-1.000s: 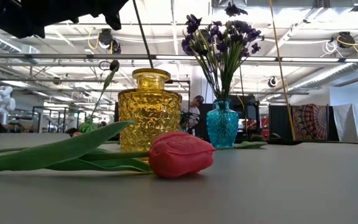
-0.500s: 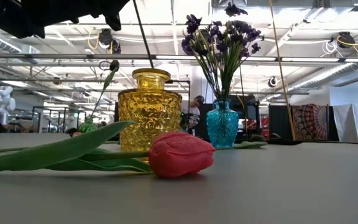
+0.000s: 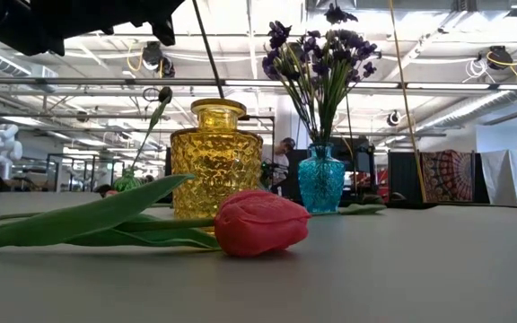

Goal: Sort flowers into vase by color
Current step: Put the bottom black flower into the green vase

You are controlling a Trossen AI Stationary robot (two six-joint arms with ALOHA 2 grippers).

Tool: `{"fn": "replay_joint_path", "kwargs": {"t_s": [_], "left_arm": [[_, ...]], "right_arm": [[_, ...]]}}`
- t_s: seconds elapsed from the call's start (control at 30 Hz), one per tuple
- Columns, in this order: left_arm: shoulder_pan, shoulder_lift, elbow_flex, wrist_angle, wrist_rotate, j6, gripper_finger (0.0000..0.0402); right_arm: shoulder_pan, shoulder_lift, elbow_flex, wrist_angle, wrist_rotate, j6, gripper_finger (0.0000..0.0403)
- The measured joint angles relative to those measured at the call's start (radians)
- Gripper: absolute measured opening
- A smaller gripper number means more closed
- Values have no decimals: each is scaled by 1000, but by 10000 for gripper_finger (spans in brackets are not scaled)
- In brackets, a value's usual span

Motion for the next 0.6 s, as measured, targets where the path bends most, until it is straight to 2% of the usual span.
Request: {"fn": "replay_joint_path", "kwargs": {"t_s": [0.2,0.33,0.43,0.6], "left_arm": [[0,0,0,6,0,0,7],[0,-3,0,9,-5,3,6],[0,-3,1,4,-57,12,6],[0,-31,1,-65,-219,37,7]], "right_arm": [[2,-6,0,-49,2,-8,100],[16,-42,-1,-132,49,-3,130],[35,-78,-1,-195,117,-4,143],[81,-136,-1,-332,216,31,148]]}}
